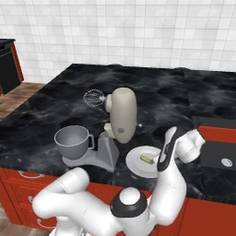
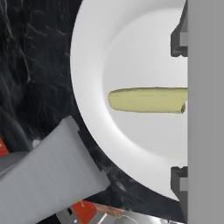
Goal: Add butter and sugar cubes to the stand mixer bowl and then turn on the stand mixer to begin making frosting.
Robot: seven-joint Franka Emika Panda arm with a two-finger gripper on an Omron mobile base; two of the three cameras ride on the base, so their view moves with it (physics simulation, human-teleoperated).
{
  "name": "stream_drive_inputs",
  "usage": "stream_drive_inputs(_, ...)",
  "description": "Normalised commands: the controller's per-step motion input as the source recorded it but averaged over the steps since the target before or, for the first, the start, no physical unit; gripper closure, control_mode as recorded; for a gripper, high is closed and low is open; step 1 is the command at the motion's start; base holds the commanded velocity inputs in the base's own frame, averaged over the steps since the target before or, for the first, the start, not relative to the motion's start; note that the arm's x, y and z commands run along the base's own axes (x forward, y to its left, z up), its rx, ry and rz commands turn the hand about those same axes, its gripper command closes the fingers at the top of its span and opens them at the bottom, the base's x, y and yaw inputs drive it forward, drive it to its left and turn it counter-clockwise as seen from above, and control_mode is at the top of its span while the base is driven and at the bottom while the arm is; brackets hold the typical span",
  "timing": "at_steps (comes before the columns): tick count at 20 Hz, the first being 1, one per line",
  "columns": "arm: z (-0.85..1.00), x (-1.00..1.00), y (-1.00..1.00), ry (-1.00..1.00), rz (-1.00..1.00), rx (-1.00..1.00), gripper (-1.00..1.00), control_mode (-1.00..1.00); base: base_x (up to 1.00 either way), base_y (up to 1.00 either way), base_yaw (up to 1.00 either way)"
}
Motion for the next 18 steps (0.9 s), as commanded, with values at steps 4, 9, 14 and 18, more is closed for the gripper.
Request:
stream_drive_inputs(4, 0.04, 0.00, 0.08, -0.03, -0.18, 0.00, -1.00, -1.00, 0.00, 0.00, 0.00)
stream_drive_inputs(9, 0.02, 0.15, -0.02, 0.00, -0.10, 0.00, -1.00, -1.00, 0.00, 0.00, 0.00)
stream_drive_inputs(14, 0.00, 0.02, -0.06, 0.00, 0.05, 0.00, -1.00, -1.00, 0.00, 0.00, 0.00)
stream_drive_inputs(18, 0.00, 0.00, -0.07, -0.02, 0.21, 0.00, -1.00, -1.00, 0.00, 0.00, 0.00)
